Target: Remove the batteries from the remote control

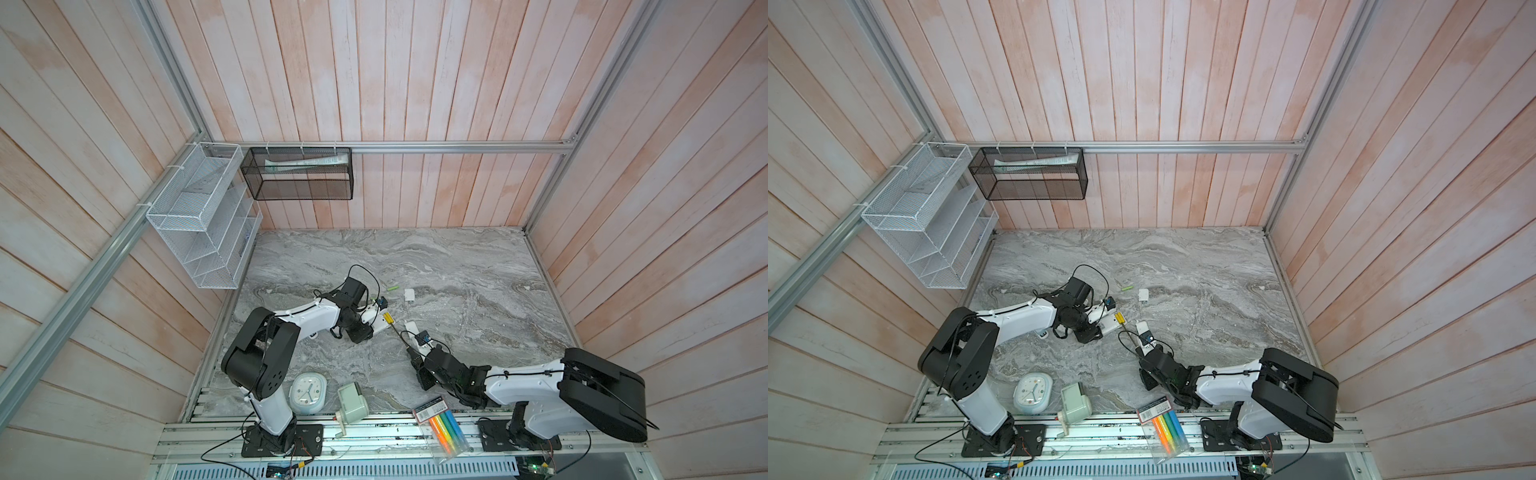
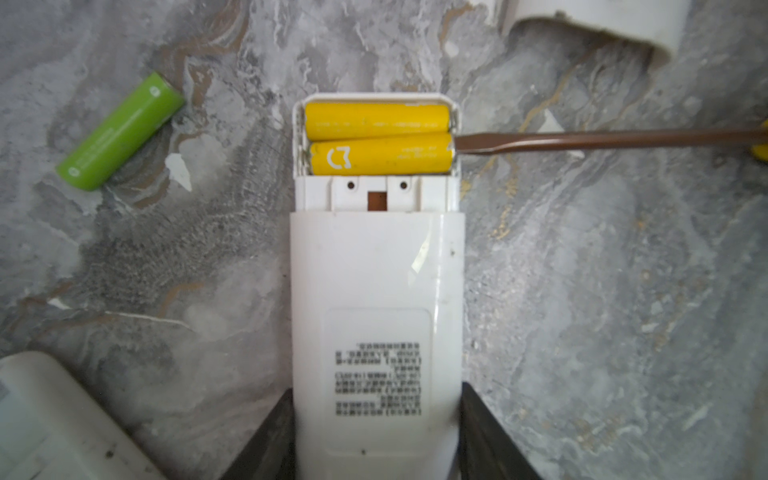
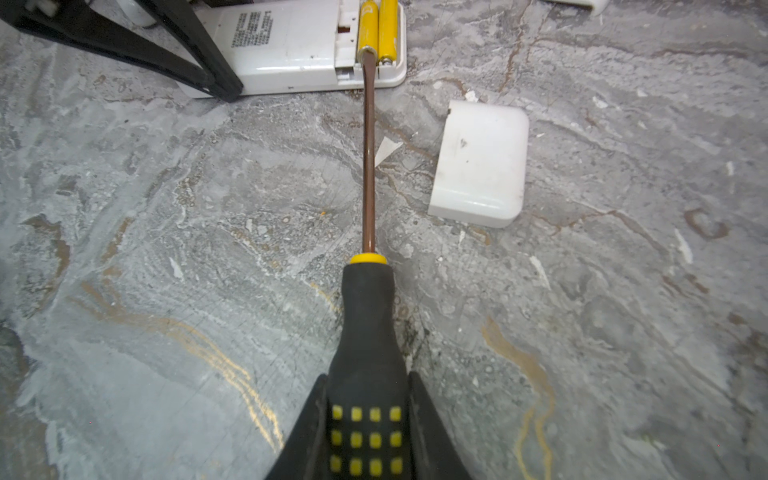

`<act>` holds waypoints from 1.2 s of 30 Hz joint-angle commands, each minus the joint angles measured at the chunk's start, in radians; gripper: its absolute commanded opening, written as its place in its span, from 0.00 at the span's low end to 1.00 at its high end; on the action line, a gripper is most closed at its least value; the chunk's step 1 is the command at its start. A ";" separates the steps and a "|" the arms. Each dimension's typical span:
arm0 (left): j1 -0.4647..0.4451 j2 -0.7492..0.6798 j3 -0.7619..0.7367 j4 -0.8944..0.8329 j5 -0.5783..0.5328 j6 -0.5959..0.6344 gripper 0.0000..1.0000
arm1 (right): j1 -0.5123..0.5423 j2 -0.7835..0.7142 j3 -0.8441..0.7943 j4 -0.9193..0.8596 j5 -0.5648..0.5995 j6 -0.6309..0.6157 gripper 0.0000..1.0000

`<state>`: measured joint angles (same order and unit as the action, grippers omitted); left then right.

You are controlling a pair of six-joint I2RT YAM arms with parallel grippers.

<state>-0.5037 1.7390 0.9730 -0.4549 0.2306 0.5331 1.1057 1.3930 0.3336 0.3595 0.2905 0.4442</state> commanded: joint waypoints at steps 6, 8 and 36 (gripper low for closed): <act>0.004 0.012 -0.010 -0.110 0.027 0.011 0.50 | -0.002 -0.003 0.010 0.033 0.061 0.009 0.00; 0.004 0.014 -0.011 -0.113 0.028 0.011 0.50 | -0.003 -0.003 0.012 0.033 0.061 0.007 0.00; 0.010 0.017 -0.010 -0.103 0.022 0.008 0.50 | 0.045 -0.029 -0.010 -0.021 0.062 0.064 0.00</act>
<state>-0.4992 1.7390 0.9752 -0.4610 0.2314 0.5381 1.1446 1.3693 0.3313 0.3405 0.3248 0.4965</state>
